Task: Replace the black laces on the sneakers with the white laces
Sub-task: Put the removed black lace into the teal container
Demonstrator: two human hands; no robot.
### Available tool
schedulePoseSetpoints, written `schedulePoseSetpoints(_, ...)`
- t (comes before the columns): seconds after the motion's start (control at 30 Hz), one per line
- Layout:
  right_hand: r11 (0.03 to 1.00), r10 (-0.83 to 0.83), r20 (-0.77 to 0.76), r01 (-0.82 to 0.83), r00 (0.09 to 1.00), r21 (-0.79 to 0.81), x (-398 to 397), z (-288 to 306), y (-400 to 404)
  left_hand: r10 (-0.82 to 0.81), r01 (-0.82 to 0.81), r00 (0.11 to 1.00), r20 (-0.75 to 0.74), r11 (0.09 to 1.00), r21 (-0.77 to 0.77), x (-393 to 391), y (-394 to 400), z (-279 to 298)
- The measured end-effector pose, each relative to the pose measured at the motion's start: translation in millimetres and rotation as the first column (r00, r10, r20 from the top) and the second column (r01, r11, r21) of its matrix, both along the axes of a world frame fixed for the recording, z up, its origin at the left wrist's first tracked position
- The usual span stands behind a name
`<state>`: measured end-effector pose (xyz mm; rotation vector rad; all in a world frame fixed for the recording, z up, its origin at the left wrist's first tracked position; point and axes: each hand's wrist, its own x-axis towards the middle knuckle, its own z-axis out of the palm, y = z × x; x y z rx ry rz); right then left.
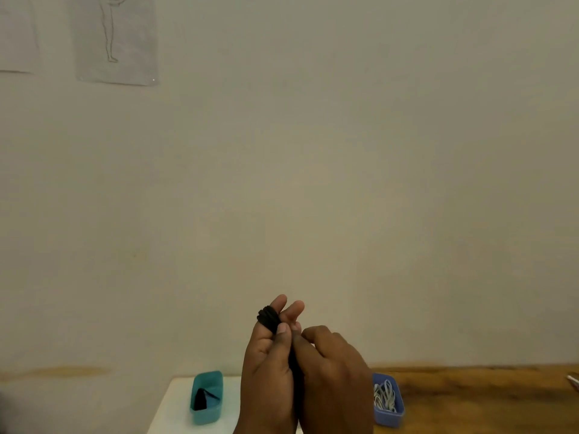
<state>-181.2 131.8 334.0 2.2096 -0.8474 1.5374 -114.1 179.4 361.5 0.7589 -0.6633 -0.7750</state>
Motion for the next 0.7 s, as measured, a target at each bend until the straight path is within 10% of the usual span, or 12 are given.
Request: schedulePoseSetpoints(0.7,0.992,0.127,0.013,-0.127,0.992,0.017,3,-18,-28,-0.134,0.135,0.991,-0.019,0.986,0.094,14,3,-8)
